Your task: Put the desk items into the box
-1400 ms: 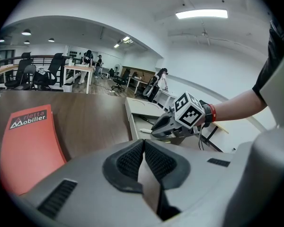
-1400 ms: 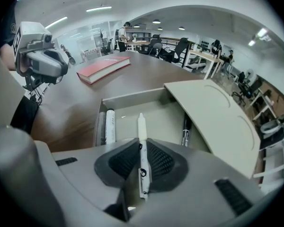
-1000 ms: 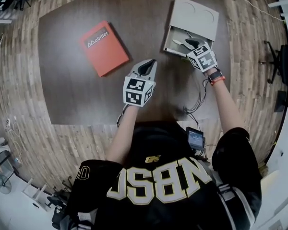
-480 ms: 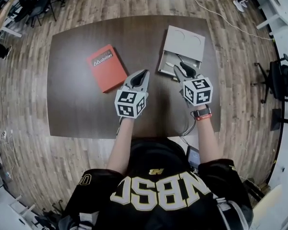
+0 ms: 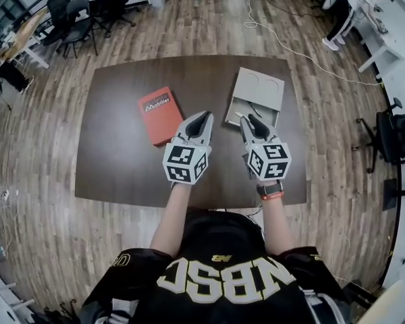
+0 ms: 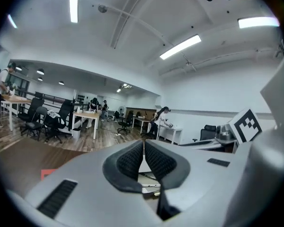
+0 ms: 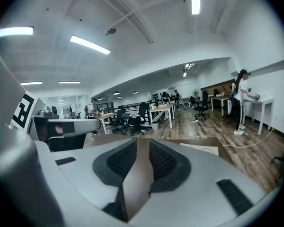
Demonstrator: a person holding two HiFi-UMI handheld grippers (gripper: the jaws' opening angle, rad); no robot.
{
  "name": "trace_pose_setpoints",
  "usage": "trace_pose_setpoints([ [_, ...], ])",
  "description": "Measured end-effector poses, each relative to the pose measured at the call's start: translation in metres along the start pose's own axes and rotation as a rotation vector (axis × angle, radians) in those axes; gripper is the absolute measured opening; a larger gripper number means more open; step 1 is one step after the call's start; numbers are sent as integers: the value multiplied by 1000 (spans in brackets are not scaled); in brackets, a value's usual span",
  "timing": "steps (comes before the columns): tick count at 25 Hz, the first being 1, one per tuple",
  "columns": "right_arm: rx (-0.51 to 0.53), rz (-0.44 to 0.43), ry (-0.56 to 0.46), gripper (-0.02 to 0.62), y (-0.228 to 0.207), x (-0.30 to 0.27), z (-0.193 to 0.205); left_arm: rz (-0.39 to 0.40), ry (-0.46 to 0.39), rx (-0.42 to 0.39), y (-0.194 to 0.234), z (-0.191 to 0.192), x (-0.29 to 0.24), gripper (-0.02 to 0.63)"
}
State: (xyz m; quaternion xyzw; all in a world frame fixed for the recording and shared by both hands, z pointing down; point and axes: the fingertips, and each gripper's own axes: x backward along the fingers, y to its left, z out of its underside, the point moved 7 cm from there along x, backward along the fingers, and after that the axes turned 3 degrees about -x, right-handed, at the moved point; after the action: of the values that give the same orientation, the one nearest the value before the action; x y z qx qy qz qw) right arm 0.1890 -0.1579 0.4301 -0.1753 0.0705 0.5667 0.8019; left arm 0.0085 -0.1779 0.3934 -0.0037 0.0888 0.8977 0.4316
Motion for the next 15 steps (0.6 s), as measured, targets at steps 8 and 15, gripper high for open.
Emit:
trace_pose_setpoints([
  [8, 3, -7, -105, 9, 20, 28, 0, -36, -57, -57, -16, -8, 23, 26],
  [15, 44, -6, -138, 9, 32, 44, -3, -44, -85, -92, -25, -14, 39, 26],
])
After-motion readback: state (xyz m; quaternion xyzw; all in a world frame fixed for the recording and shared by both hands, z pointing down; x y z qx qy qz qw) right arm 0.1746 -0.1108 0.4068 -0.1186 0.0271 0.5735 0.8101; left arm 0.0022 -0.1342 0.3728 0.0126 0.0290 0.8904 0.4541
